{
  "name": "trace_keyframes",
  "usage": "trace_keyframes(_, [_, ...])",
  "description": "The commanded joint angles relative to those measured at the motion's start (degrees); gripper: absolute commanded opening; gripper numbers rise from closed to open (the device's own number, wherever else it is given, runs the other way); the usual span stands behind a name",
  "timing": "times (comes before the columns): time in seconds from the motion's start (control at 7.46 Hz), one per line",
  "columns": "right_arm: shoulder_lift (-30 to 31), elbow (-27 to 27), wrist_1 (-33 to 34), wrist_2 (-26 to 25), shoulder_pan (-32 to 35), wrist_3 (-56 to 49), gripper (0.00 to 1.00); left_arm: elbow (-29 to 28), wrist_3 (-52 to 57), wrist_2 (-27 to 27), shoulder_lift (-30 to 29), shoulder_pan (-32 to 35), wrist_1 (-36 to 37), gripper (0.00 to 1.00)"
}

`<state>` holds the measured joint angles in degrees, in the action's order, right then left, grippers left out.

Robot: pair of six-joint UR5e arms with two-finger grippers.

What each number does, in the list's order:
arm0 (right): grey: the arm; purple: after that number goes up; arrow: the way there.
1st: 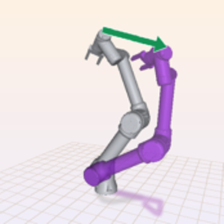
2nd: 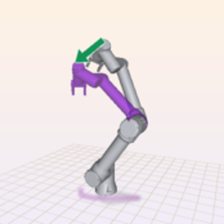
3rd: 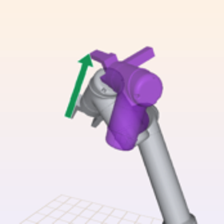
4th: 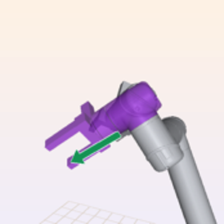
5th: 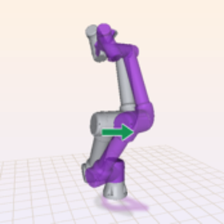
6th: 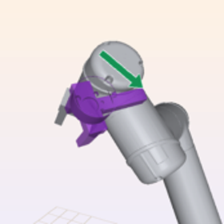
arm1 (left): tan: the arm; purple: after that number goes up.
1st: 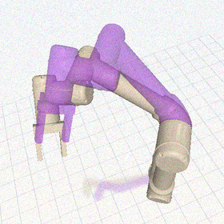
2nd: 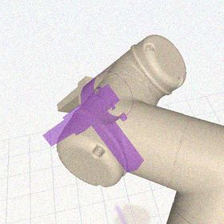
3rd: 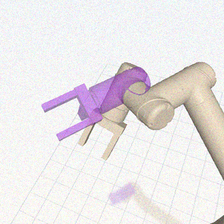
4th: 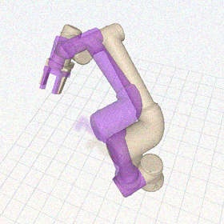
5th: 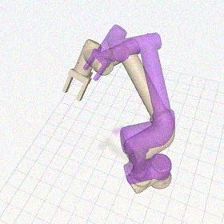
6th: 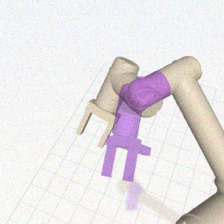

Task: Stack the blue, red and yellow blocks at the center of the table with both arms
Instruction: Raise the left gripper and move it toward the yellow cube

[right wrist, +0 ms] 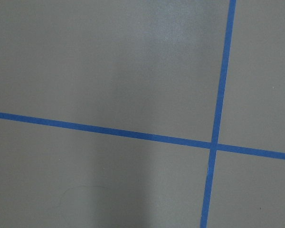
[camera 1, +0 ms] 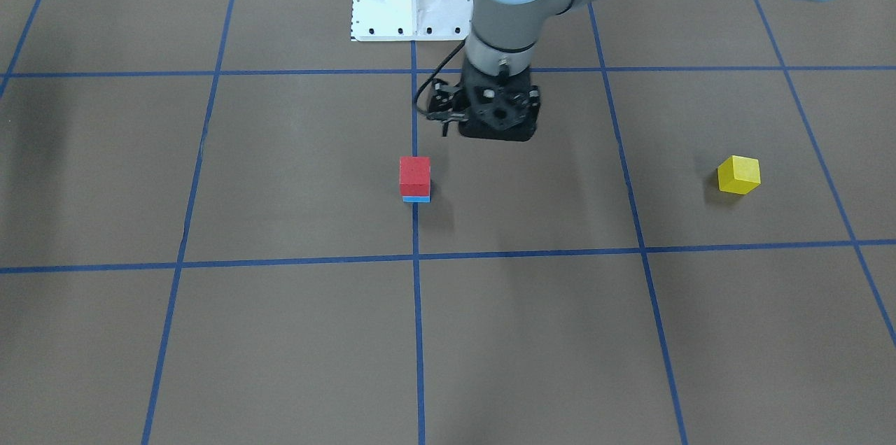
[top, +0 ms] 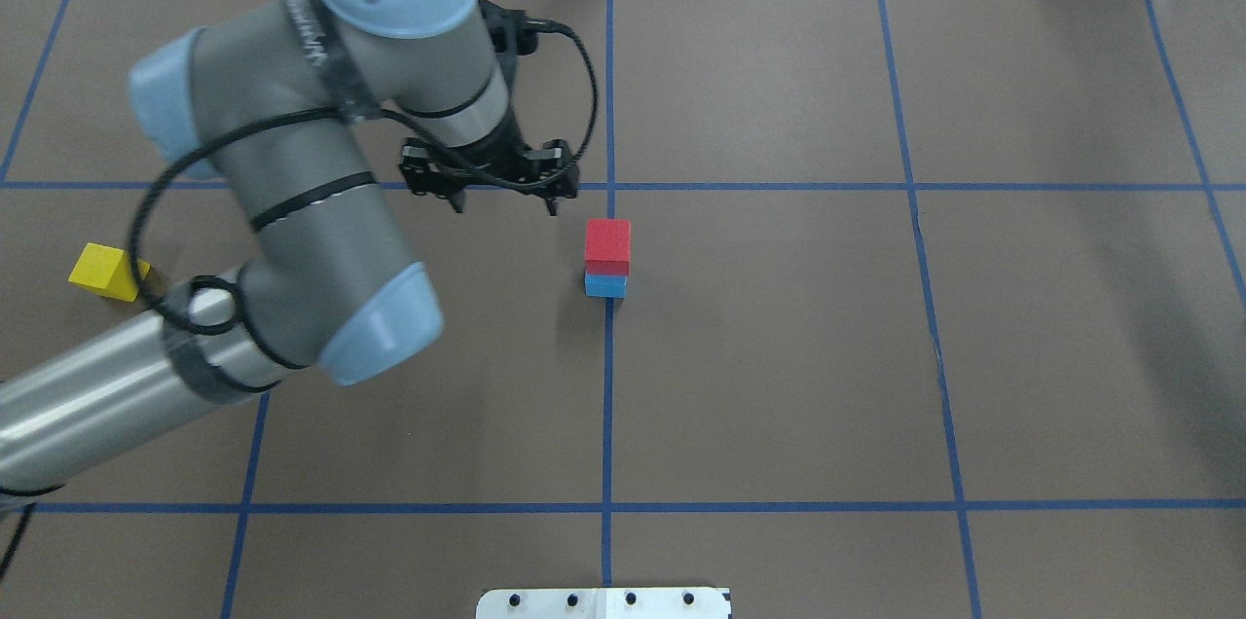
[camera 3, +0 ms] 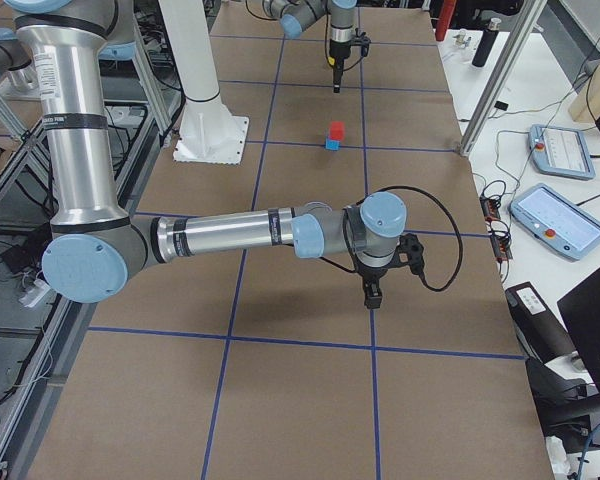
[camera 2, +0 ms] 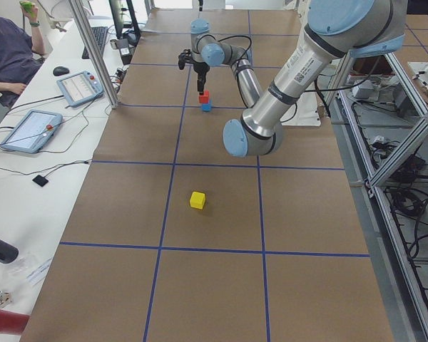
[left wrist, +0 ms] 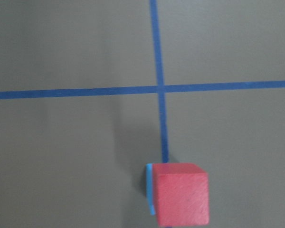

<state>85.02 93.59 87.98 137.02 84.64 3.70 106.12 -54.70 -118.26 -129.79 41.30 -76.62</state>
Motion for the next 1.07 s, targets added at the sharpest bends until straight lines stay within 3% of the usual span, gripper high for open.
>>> trace_keyframes(0.0, [-0.11, -0.07, 0.0, -0.09, 0.0, 0.17, 1.0, 13.83, 17.44, -1.09, 21.43, 8.66, 1.12, 1.0])
trace_keyframes(0.13, [-0.12, 0.01, 0.0, 0.0, 0.0, 0.25, 1.0, 14.02, 22.04, -1.01, 28.82, 11.67, -3.58, 1.0])
trace_keyframes(0.4, [-0.2, 0.01, 0.0, -0.09, 0.0, 0.52, 1.0, 9.67, 27.17, -1.19, 44.99, 15.03, -26.09, 1.0])
trace_keyframes(0.67, [-0.29, 0.01, 0.0, -0.18, 0.0, 0.52, 1.0, -5.05, 26.4, -1.1, 47.62, 14.78, -45.99, 1.0])
trace_keyframes(0.8, [-0.12, 0.1, 0.0, -0.18, 0.0, 0.6, 1.0, -10.53, 26.74, -1.1, 45.96, 14.6, -49.82, 1.0])
trace_keyframes(0.94, [-0.12, 0.1, 0.0, -0.18, 0.0, 0.52, 1.0, -11.8, 26.75, -1.1, 44.55, 14.6, -49.95, 1.0])
